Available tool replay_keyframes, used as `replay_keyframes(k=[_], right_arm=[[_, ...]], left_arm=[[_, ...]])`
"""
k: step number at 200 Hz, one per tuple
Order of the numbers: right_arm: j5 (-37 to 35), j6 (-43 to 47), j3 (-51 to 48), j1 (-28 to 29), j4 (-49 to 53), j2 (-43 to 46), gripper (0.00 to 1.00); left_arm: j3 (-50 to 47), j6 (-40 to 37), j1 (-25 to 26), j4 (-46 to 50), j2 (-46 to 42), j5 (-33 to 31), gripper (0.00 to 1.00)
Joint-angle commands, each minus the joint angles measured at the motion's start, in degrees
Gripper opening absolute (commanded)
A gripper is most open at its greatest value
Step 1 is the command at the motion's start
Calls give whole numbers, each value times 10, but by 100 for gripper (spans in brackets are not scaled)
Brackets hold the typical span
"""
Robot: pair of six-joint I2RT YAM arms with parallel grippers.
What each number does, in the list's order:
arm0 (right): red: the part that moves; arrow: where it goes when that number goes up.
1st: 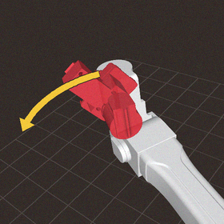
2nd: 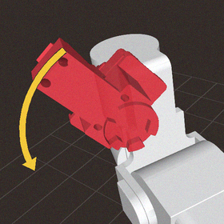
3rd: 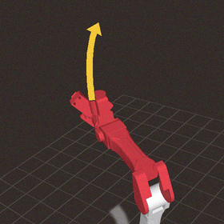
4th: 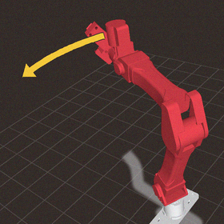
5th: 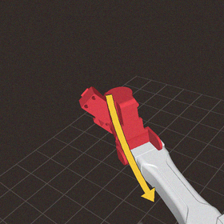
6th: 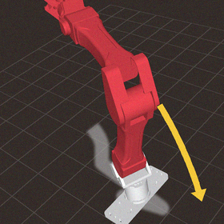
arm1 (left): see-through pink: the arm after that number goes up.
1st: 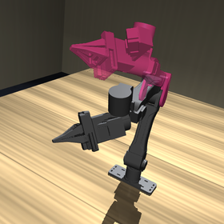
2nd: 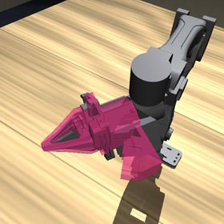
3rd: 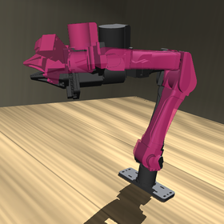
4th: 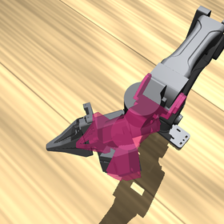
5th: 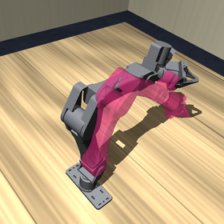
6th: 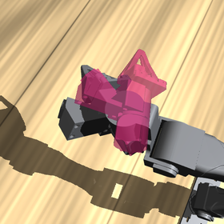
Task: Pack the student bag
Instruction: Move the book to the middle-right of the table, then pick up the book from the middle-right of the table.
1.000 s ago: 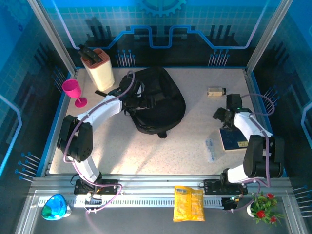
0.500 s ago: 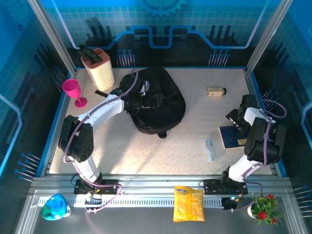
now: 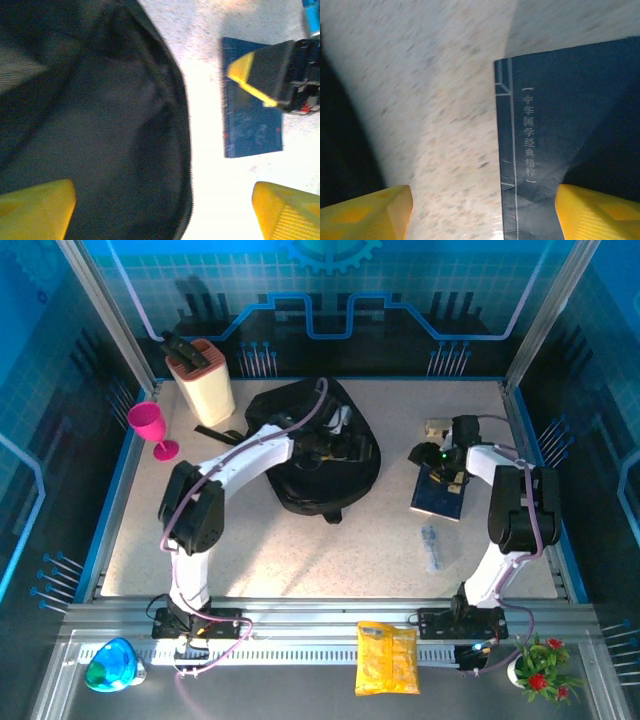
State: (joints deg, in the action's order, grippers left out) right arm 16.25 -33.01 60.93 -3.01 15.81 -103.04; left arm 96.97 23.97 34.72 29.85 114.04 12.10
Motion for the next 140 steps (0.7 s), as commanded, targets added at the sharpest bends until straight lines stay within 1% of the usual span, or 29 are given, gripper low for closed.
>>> replay_keyframes(k=[1, 35, 59, 68, 86, 103, 140], right_arm=[[45, -11, -24, -6, 2, 37, 75], [-27, -24, -66, -37, 21, 143, 77], [-81, -20, -101, -67, 40, 178, 75], [-86, -14, -102, -76, 50, 177, 75], [-102, -11, -102, -89, 79, 161, 74], [-104, -11, -102, -99, 90, 141, 68], [-87, -4, -100, -104, 80, 107, 60]], left_arm=[[54, 8, 25, 33, 42, 33, 86], [119, 70, 57, 29, 104, 45, 73], [156, 121, 77, 19, 143, 46, 65], [165, 136, 82, 12, 156, 46, 64], [172, 165, 92, -18, 176, 55, 56], [177, 196, 97, -43, 196, 61, 50], [218, 224, 105, -41, 244, 64, 42]])
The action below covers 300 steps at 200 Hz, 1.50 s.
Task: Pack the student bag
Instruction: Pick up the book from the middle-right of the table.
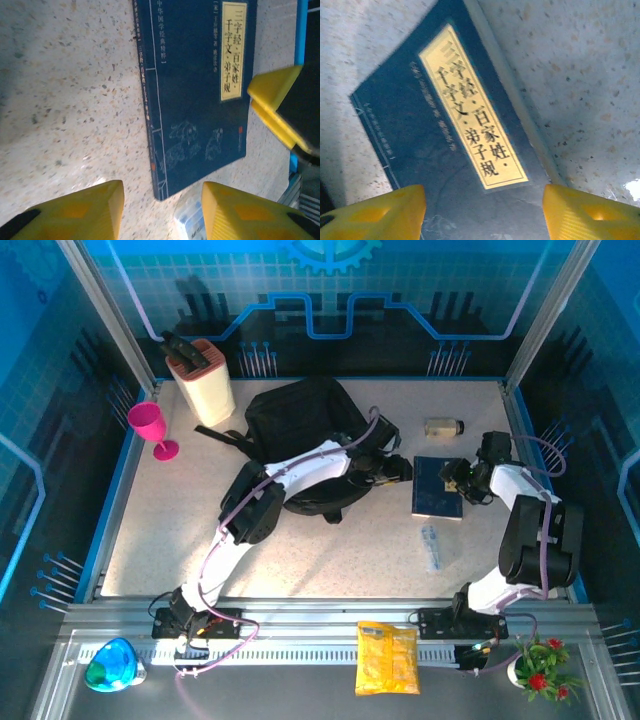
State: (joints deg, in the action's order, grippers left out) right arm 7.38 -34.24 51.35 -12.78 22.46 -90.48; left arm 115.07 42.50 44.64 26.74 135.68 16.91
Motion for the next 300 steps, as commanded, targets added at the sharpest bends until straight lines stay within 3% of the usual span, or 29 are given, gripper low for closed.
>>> replay_keyframes(k=[1, 55, 95, 161, 212, 255, 300], right_arm=[[2, 9, -4, -6, 13, -21, 60], [19, 13, 3, -7, 20, -55, 61], [99, -5, -4, -6, -4, -73, 62], [121, -12, -6, -4, -14, -79, 62], [139, -20, -31, -3, -25, -88, 62], [150, -28, -35, -3, -33, -92, 61], [155, -29, -36, -1, -34, -88, 58]], left_arm=[[38, 39, 5, -10, 28, 16, 42], [72, 81, 8, -12, 80, 37, 40], [88, 103, 8, 5, 105, 38, 40], [96, 122, 8, 11, 126, 40, 39], [148, 131, 8, 34, 163, 83, 53], [153, 105, 7, -38, 127, 153, 43], [99, 72, 7, -76, 69, 150, 36]])
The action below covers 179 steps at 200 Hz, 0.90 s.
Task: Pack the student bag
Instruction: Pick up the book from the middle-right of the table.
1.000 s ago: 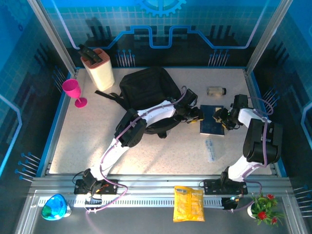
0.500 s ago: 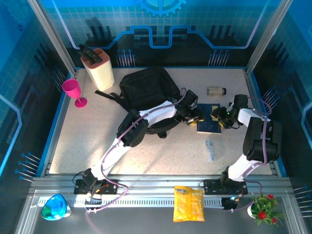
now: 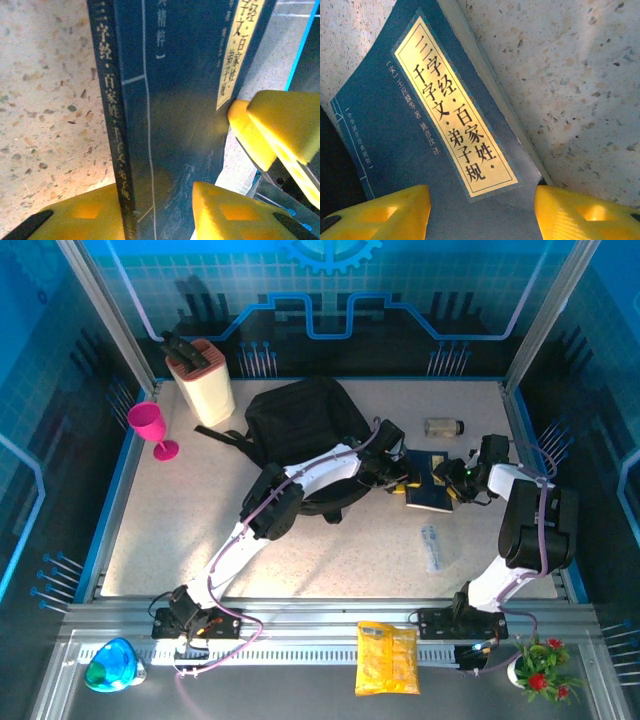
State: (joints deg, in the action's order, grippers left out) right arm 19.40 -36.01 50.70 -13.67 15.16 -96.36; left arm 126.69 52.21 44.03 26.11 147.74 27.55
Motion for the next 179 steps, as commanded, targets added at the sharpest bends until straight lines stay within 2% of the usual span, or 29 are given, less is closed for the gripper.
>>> replay_keyframes(k=[1, 57, 81, 96, 125, 179], right_arm=[[35, -12, -30, 8, 39, -29, 58], [59, -16, -36, 13, 31, -17, 57], [66, -18, -38, 12, 26, 3, 57], [74, -23, -43, 8, 14, 24, 58], [112, -57, -70, 1, -47, 88, 64], [203, -201, -125, 8, -221, 193, 78]], left_arm=[[-17, -25, 13, -69, -52, 43, 36], [-17, -10, 12, -48, -30, 30, 25], [-21, -23, 7, -40, -51, 16, 13], [-35, -38, 2, -39, -79, 2, 8], [-95, -56, -12, -60, -158, -22, 5], [-304, -29, -72, -171, -330, -71, 4]])
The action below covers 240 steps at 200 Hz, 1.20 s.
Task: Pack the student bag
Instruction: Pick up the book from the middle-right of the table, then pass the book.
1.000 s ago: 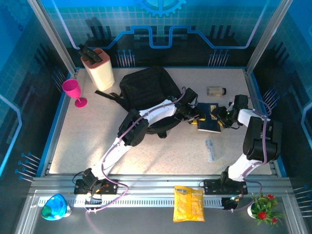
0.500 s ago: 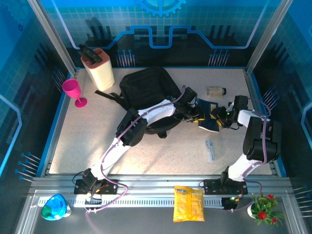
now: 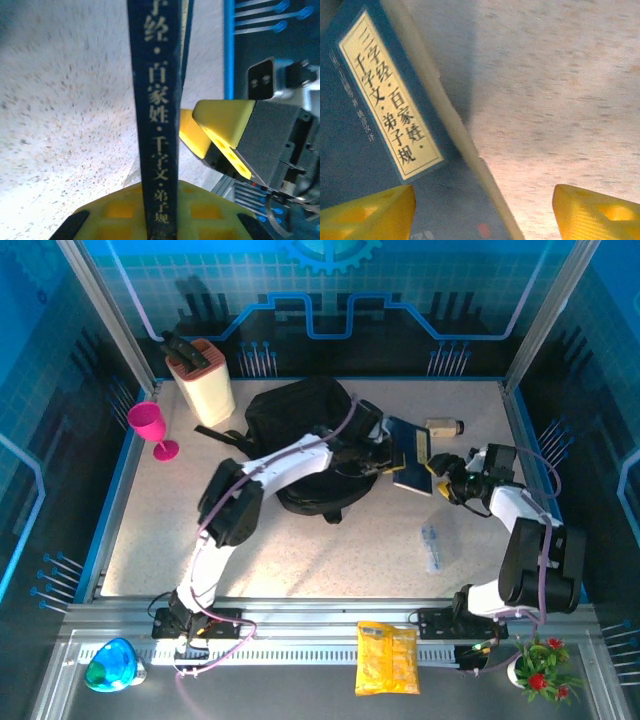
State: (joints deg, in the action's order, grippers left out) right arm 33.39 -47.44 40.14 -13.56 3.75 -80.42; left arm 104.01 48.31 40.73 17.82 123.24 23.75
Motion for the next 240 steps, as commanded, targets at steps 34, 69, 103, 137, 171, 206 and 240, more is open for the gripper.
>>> replay_keyframes(k=[34, 69, 103, 137, 171, 206, 240], right_arm=[[53, -184, -42, 58, -215, 61, 85], [3, -262, -37, 163, -290, 30, 86], [-48, -358, -24, 255, -382, -33, 86], [-115, -379, 6, 319, -382, -62, 85], [-119, -393, 42, 348, -397, -100, 83], [-118, -433, 71, 360, -459, -157, 76], [-113, -443, 99, 357, -480, -190, 60]], left_arm=[[-221, 46, -87, -187, -190, -90, 5], [-349, 115, -124, -303, -259, -151, 5], [-418, 173, -129, -381, -293, -171, 5], [-453, 224, -129, -427, -304, -175, 5], [-461, 256, -129, -450, -299, -165, 5], [-453, 287, -129, -463, -290, -150, 6], [-445, 300, -132, -465, -285, -142, 7]])
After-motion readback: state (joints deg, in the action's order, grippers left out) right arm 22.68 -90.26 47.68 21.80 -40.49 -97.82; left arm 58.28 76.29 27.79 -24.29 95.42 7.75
